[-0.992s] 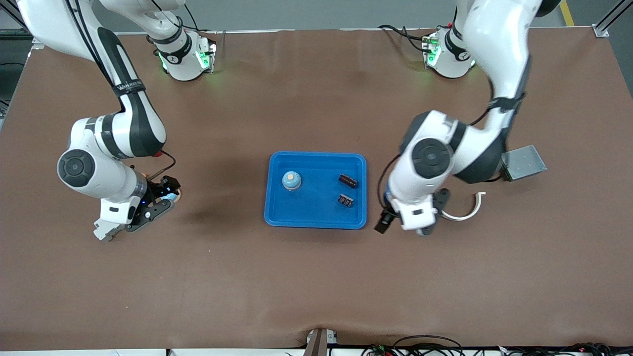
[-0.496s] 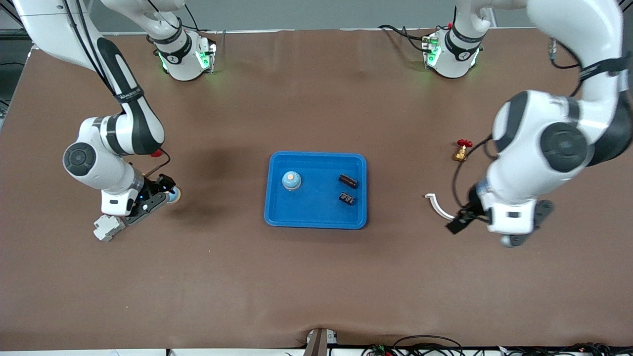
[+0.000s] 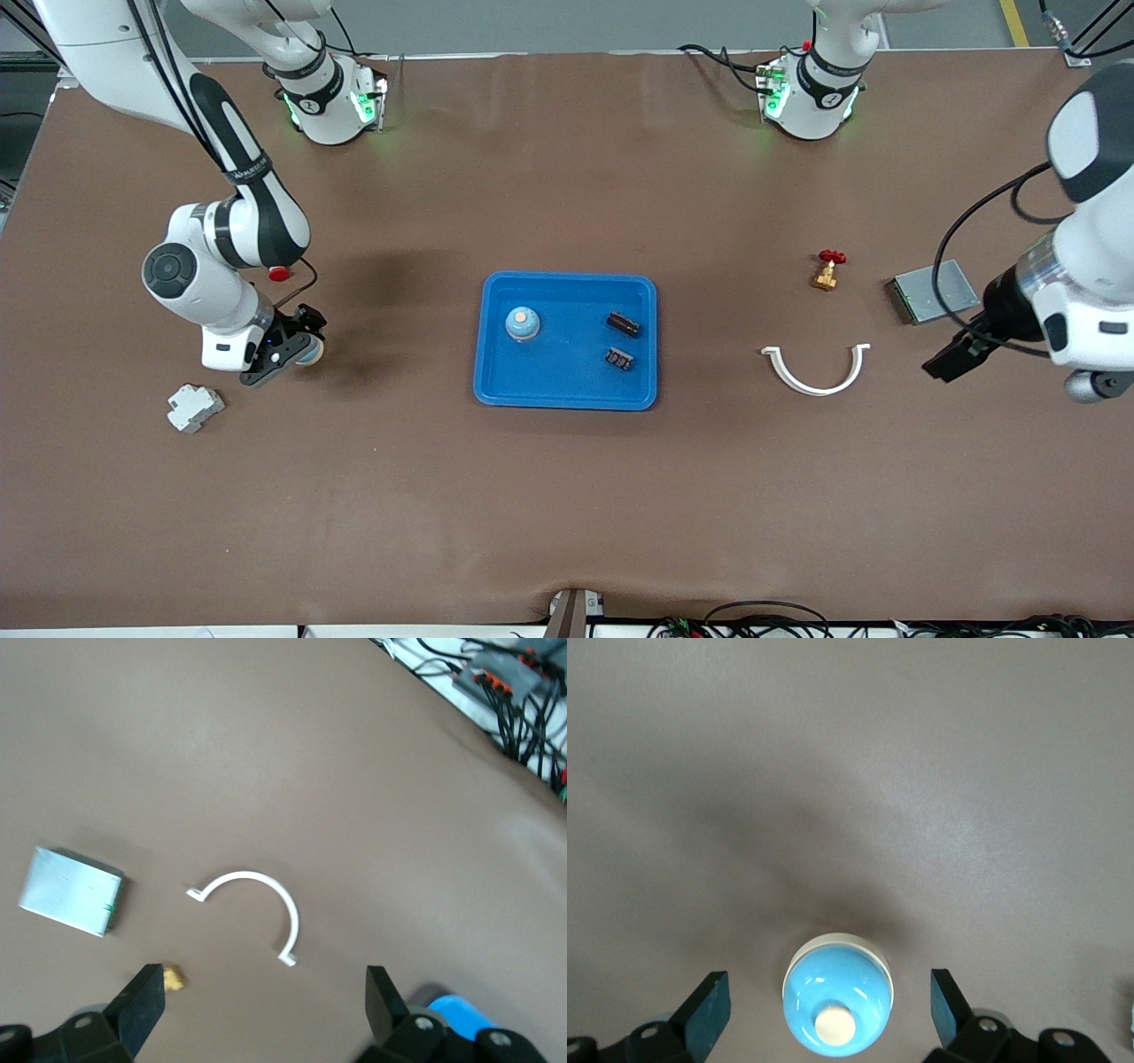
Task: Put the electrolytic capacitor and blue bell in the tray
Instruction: 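Return the left arm to rest while the right gripper descends on the bell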
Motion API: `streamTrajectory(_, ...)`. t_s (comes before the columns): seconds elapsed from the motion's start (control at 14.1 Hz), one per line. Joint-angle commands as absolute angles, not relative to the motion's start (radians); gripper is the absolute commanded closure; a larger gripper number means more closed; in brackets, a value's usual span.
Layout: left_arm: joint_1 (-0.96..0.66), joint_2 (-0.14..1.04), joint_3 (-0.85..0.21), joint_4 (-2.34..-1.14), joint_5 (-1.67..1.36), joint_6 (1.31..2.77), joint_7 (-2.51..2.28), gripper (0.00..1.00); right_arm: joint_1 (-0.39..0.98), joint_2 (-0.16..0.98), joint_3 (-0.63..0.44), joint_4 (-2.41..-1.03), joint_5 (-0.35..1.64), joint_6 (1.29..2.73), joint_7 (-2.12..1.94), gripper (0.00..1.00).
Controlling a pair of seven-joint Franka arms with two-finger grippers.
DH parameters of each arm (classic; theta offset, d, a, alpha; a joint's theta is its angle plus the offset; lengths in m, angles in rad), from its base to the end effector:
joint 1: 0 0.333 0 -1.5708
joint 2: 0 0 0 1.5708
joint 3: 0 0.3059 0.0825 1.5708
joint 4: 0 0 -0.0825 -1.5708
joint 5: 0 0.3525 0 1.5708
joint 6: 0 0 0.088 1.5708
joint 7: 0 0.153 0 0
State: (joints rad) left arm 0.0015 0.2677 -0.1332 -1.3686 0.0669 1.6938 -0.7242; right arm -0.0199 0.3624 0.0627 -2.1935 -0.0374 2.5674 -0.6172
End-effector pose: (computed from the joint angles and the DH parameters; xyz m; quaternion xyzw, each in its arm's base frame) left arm 0.6109 -0.0619 0.5190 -0.9560 -0.2915 -0.0337 0.0020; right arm 0.5385 0.0237 0.1900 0.9416 0.3368 0.0062 0.0010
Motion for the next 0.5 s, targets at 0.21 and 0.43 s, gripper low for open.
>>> streamTrajectory(0.21,0.066,0.204,-0.138,-1.391,0.043,1.580,-0.442,0.00,-0.074,0.394,0.078,-2.209,-0.048,2.605,-0.666,0.00)
streamTrajectory(0.43,0.064,0.183,-0.140,-1.391,0.049,1.560,-0.325,0.00,-0.072,0.413,0.078,-2.209,-0.048,2.625,-0.666,0.00)
